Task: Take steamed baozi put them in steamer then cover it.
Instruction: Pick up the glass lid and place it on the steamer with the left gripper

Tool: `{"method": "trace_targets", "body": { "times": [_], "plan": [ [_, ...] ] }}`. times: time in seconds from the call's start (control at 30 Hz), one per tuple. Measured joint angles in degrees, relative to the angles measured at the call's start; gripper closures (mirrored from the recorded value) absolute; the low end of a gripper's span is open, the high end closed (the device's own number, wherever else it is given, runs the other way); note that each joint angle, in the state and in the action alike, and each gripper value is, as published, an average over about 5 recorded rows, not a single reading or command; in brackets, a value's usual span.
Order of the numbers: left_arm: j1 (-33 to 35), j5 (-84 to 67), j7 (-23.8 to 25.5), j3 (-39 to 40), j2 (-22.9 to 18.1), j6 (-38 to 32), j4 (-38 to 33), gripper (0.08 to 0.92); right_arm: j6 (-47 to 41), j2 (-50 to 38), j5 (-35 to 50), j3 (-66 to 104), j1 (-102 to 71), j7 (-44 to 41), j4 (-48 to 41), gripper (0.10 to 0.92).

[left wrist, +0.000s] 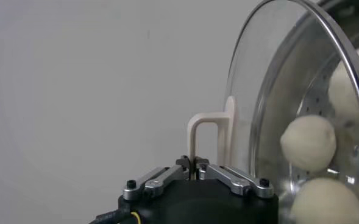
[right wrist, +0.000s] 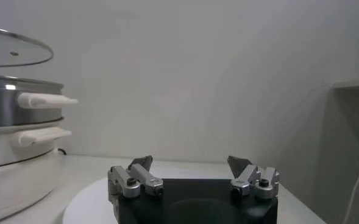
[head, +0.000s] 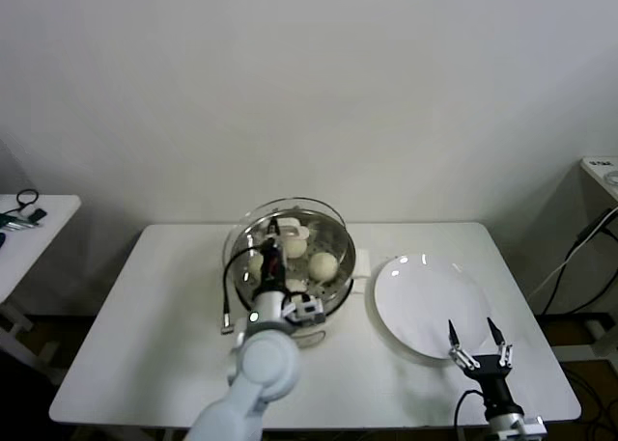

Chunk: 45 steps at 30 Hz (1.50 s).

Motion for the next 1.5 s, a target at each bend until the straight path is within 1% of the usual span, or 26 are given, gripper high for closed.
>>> {"method": "trace_targets", "body": {
  "times": [0.13, 0.4, 0.9, 1.5],
  "plan": [
    [-0.3, 1.8, -0.4, 0.6, -1.2, -0.2, 1.8, 0.867, 0.4, -0.1, 0.3, 0.0, 0.0, 0.1, -0.3, 0.203],
    [-0.3, 4.8, -0.7, 0.9, -2.2, -0.8, 3.6, 0.867, 1.1, 0.1, 0.5, -0.1, 0.4, 0.3, -1.0, 0.203],
    [0.6, 6.5, -1.7, 0.5, -2.0, -1.6, 6.1, 0.867, 1.7, 0.5, 0.5, 0.1, 0.5, 0.6, -1.1, 0.203],
    [1.0, 6.8, -2.4, 0.5, -2.1, -2.0, 7.2, 0.867, 2.2, 0.8, 0.0, 0.2, 0.7, 0.8, -0.9, 0.203]
  ]
}}
